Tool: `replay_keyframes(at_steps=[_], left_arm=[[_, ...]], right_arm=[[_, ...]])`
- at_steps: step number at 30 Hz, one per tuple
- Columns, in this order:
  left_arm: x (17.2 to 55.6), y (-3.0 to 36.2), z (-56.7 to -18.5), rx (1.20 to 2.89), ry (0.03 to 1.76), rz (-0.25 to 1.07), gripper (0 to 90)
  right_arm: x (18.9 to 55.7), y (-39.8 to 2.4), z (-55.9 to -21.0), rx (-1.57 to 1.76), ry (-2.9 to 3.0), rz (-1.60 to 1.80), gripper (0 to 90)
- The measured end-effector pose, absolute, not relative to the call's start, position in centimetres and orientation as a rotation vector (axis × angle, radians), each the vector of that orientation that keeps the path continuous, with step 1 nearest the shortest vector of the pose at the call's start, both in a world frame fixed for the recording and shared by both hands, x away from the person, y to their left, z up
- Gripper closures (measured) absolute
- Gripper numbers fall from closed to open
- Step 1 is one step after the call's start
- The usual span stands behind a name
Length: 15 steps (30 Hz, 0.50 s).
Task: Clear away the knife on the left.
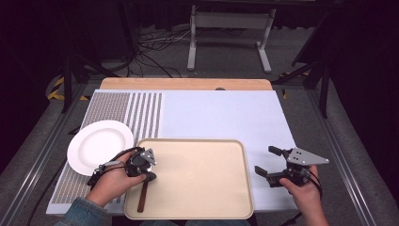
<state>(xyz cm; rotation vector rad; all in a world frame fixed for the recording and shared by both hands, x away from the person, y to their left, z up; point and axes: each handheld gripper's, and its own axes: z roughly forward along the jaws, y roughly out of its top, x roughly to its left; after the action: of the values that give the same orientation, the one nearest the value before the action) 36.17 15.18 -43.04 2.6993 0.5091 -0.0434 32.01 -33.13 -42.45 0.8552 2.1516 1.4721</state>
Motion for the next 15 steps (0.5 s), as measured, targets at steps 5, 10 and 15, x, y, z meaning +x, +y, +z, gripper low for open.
replay_keyframes(at_steps=[5, 10, 15], left_arm=[[35.99, 15.18, -43.02, 2.707, 0.501, -0.046, 90.0], [35.94, 15.38, -43.03, 2.711, 0.485, -0.05, 90.0], [35.87, 15.52, -43.03, 2.708, 0.502, -0.042, 90.0]], right_arm=[[32.02, -33.09, -42.47, 0.855, 2.153, 1.471, 5.9], [32.01, -33.1, -42.45, 0.855, 2.151, 1.474, 5.9], [32.02, -33.08, -42.47, 0.856, 2.152, 1.472, 5.9]])
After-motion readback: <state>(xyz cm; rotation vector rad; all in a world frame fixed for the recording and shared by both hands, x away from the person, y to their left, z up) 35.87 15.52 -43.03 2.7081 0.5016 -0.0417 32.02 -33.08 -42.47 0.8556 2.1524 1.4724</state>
